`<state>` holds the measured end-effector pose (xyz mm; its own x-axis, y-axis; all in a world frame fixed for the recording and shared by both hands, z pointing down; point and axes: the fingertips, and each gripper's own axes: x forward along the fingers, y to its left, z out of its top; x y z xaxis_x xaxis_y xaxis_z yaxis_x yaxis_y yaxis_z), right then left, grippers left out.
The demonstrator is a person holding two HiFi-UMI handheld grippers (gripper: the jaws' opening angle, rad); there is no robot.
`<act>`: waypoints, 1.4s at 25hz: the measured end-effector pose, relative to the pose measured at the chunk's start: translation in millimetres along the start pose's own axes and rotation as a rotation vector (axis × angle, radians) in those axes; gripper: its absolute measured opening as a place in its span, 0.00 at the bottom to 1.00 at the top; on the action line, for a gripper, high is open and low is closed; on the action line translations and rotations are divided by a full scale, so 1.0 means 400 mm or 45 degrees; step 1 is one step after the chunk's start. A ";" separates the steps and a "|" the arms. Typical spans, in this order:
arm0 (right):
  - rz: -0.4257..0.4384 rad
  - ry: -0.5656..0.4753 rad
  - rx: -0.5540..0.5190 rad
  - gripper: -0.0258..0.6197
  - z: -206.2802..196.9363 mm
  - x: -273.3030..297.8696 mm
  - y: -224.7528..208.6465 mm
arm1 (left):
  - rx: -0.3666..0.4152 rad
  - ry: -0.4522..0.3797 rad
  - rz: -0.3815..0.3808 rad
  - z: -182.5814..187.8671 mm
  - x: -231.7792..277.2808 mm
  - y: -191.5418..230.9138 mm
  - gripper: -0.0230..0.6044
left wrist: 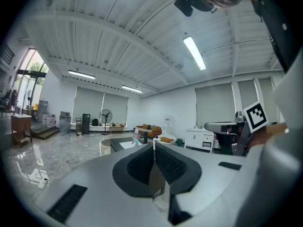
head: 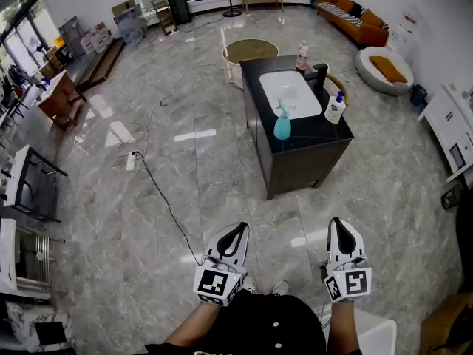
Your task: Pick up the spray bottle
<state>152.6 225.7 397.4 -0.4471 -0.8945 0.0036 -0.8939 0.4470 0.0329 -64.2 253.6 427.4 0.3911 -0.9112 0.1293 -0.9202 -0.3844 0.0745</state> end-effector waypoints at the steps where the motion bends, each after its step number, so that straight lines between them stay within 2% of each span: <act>1: 0.000 0.003 0.000 0.03 -0.002 0.004 0.005 | -0.001 0.000 0.000 -0.001 -0.002 0.006 0.07; 14: -0.029 -0.008 0.017 0.03 -0.017 0.075 0.060 | -0.008 0.004 -0.014 -0.016 -0.001 0.099 0.07; 21: -0.029 0.038 0.042 0.03 -0.066 0.153 0.035 | -0.029 0.057 -0.020 -0.058 0.066 0.144 0.07; 28: -0.014 0.020 0.055 0.03 -0.102 0.381 -0.083 | -0.024 0.090 0.009 -0.072 0.277 0.234 0.07; 35: 0.058 0.026 0.038 0.03 -0.106 0.703 -0.241 | 0.023 0.083 0.077 0.020 0.598 0.377 0.07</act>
<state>114.4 -69.2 437.5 -0.4867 -0.8732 0.0251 -0.8735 0.4869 0.0021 -109.7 -23.5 461.5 0.3345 -0.9215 0.1975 -0.9421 -0.3320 0.0466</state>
